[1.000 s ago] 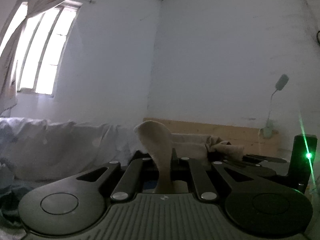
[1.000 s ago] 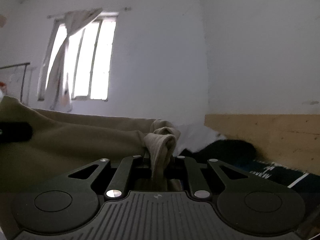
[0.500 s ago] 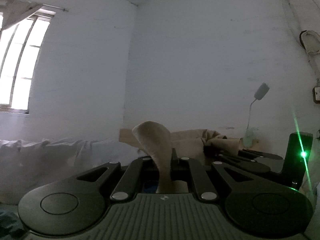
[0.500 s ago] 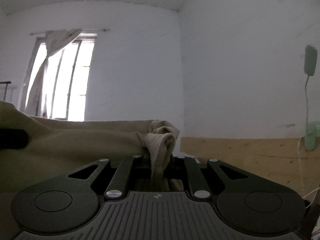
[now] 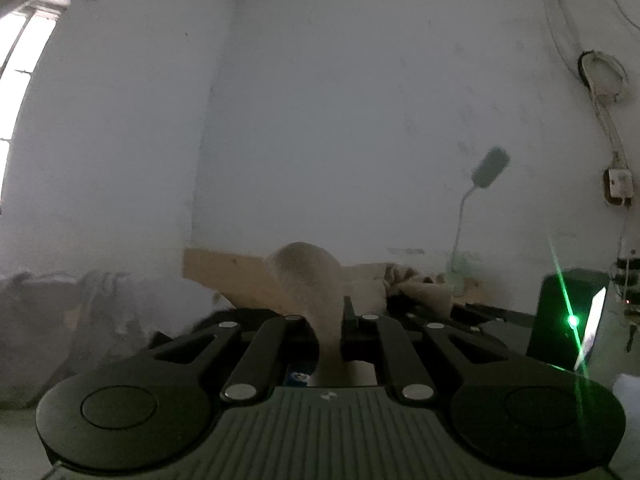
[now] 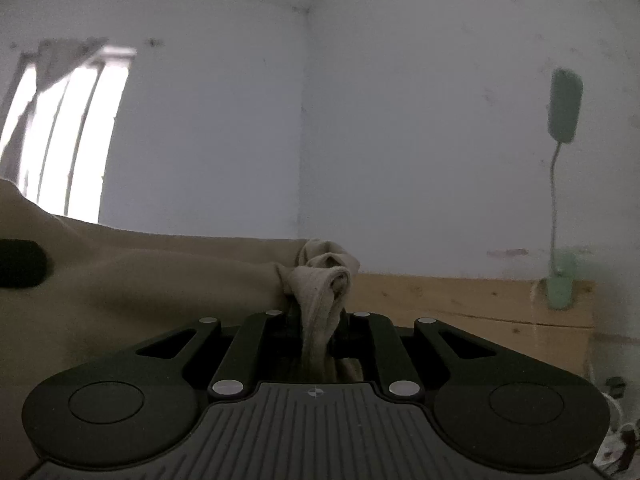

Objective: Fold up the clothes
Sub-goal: 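Lower the beige shirt onto the dark clothes by the headboard with both tools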

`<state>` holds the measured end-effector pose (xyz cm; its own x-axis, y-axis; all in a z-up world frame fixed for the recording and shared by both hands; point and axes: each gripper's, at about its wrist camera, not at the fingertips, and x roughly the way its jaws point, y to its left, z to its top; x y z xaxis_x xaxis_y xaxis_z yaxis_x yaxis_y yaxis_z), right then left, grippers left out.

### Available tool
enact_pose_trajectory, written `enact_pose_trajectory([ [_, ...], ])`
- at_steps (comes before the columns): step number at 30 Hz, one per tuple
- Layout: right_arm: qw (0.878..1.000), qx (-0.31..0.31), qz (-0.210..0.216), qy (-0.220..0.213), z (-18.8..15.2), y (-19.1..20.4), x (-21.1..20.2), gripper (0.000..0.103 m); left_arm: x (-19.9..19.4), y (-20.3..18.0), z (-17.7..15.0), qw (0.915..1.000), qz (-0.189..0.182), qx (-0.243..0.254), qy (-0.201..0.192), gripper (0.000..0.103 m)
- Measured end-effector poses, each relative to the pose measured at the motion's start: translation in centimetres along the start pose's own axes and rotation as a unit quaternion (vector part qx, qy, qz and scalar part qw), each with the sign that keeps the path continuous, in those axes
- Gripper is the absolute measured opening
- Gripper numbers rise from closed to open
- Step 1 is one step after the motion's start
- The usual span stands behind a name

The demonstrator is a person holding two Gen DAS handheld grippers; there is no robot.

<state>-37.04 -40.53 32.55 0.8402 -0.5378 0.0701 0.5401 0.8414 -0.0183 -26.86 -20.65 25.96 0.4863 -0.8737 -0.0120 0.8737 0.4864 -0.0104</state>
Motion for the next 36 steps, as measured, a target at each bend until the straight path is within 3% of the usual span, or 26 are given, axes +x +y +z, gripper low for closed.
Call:
enact_pose_trajectory([
  [5, 0.999, -0.003, -0.029, 0.015, -1.6, -2.5, 2.3, 0.013, 2.8, -0.5, -1.9, 0.9992, -0.030, -0.024, 0.015, 0.010],
  [11, 0.998, -0.017, -0.046, 0.032, -3.2, -3.0, 6.2, 0.013, 6.6, 2.7, -4.0, 0.9963, -0.050, -0.058, 0.040, 0.010],
  [19, 0.997, -0.030, -0.014, 0.065, -8.2, -0.5, 15.5, 0.013, 13.9, 12.4, -8.3, 0.9875, -0.025, -0.118, 0.101, 0.010],
  [28, 0.988, -0.063, 0.069, 0.126, -14.8, 5.6, 29.5, 0.013, 23.2, 25.6, -13.5, 0.9633, 0.047, -0.189, 0.184, 0.010],
  [36, 0.966, -0.094, 0.126, 0.207, -22.0, 10.9, 39.0, 0.013, 28.9, 32.7, -18.8, 0.9346, 0.099, -0.242, 0.241, 0.010],
])
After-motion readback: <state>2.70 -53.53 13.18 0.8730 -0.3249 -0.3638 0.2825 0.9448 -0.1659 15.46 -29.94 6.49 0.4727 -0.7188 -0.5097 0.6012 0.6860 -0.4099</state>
